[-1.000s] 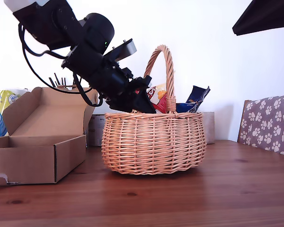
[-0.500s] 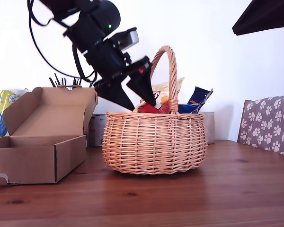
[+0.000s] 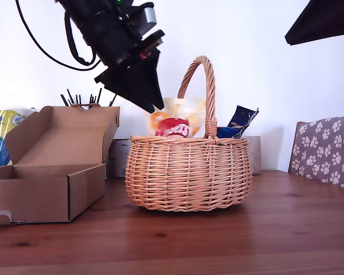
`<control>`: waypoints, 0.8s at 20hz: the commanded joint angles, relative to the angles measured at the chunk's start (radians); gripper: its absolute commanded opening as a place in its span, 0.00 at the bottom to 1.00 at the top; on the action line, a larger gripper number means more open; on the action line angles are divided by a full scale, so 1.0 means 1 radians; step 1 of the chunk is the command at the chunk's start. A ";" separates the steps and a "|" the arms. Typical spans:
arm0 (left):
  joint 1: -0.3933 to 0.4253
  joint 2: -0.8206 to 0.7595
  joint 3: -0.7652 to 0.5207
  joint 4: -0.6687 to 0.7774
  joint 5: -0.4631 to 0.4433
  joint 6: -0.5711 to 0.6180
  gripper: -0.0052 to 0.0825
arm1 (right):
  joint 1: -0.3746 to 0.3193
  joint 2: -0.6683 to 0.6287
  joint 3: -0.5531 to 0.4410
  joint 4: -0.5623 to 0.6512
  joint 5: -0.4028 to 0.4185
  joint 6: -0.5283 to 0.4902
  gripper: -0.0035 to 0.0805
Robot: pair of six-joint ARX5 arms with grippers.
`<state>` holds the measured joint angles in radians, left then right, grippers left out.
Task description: Move the bags of Easter eggs from the cardboard box on the left into the woven basket on the right side.
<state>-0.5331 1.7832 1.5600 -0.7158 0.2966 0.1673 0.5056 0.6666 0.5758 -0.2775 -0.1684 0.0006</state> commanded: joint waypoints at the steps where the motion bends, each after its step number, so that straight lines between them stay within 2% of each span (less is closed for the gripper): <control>1: 0.008 -0.023 -0.068 0.034 0.005 0.009 0.04 | 0.002 0.019 0.002 0.004 0.027 0.001 0.03; 4: 0.014 -0.136 -0.243 0.210 -0.019 -0.036 0.04 | -0.019 0.047 -0.006 0.039 0.048 0.034 0.03; 7: 0.033 -0.303 -0.496 0.460 -0.084 -0.077 0.04 | -0.049 0.050 -0.036 0.156 0.055 0.070 0.03; 9: 0.063 -0.417 -0.657 0.617 -0.113 -0.115 0.04 | -0.071 0.050 -0.065 0.226 0.090 0.080 0.03; 12: 0.136 -0.570 -0.866 0.802 -0.138 -0.142 0.04 | -0.124 0.047 -0.121 0.311 0.097 0.078 0.03; 16: 0.260 -0.754 -1.081 0.923 -0.137 -0.180 0.04 | -0.176 0.019 -0.180 0.360 0.061 0.079 0.03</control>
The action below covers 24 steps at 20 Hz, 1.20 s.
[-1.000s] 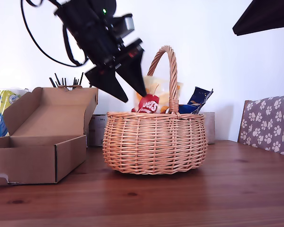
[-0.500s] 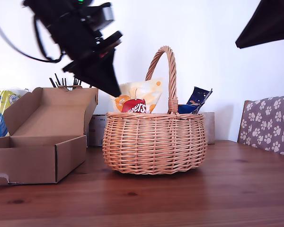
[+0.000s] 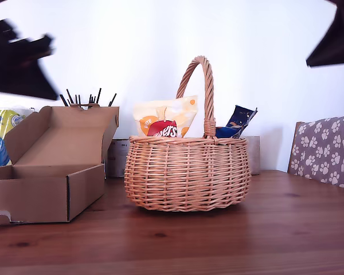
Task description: Move the bags of Easter eggs from the cardboard box on the left into the woven basket on the right side.
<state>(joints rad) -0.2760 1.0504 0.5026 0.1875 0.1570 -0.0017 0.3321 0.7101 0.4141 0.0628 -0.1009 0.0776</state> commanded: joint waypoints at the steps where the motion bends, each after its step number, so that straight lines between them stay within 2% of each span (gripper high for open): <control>1: 0.032 -0.070 -0.068 0.023 0.003 -0.021 0.04 | -0.006 -0.038 -0.031 0.031 -0.020 0.003 0.03; 5: 0.082 -0.287 -0.185 -0.010 0.016 -0.069 0.04 | -0.005 -0.132 -0.051 -0.012 -0.026 0.004 0.03; 10: 0.065 -0.554 -0.188 -0.227 0.021 -0.078 0.04 | 0.009 -0.318 -0.051 -0.142 -0.024 0.000 0.03; 14: 0.044 -0.723 -0.188 -0.366 0.036 -0.155 0.04 | 0.015 -0.431 -0.046 -0.222 -0.044 0.031 0.03; 17: 0.038 -0.777 -0.188 -0.410 0.088 -0.156 0.04 | 0.015 -0.449 -0.046 -0.232 -0.056 0.048 0.03; 24: 0.038 -0.768 -0.188 -0.474 0.085 -0.156 0.04 | 0.015 -0.438 -0.046 -0.358 -0.056 0.048 0.03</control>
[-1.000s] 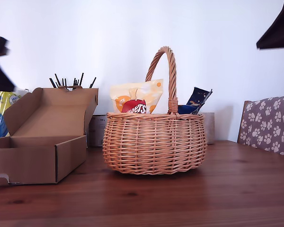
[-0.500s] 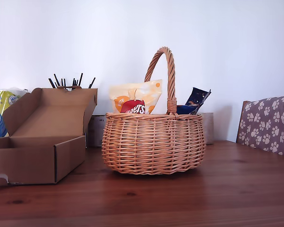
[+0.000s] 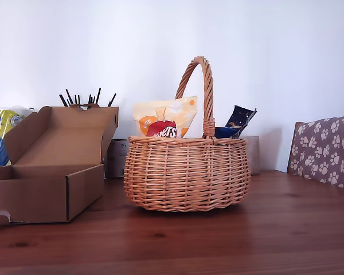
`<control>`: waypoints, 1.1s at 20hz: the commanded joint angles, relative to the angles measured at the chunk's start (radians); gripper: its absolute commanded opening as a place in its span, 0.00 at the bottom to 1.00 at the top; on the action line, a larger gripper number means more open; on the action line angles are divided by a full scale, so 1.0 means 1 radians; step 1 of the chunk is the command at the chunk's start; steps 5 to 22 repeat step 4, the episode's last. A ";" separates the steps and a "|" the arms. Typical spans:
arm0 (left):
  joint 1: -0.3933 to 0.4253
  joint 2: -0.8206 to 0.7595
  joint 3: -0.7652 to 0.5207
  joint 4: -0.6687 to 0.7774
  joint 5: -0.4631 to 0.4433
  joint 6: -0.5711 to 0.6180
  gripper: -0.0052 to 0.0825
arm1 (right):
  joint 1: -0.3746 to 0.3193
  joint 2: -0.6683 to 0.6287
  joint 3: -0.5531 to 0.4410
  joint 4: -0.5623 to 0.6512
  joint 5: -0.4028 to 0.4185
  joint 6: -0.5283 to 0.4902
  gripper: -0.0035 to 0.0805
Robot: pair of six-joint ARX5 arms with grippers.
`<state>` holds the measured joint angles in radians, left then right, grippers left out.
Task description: Move the bags of Easter eggs from the cardboard box on the left into the woven basket on the right side.
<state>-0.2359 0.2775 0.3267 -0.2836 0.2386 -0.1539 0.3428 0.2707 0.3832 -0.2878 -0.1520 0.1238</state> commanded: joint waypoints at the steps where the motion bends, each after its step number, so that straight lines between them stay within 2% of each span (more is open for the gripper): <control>1: -0.002 0.005 -0.012 -0.016 0.004 -0.003 0.04 | 0.005 0.001 -0.015 -0.031 -0.005 0.002 0.03; 4: -0.002 0.005 -0.012 -0.051 0.004 -0.003 0.04 | 0.005 0.001 -0.015 -0.092 -0.005 0.002 0.03; 22: -0.002 0.005 -0.012 -0.051 0.004 -0.003 0.04 | 0.005 0.001 -0.015 -0.092 -0.005 0.002 0.03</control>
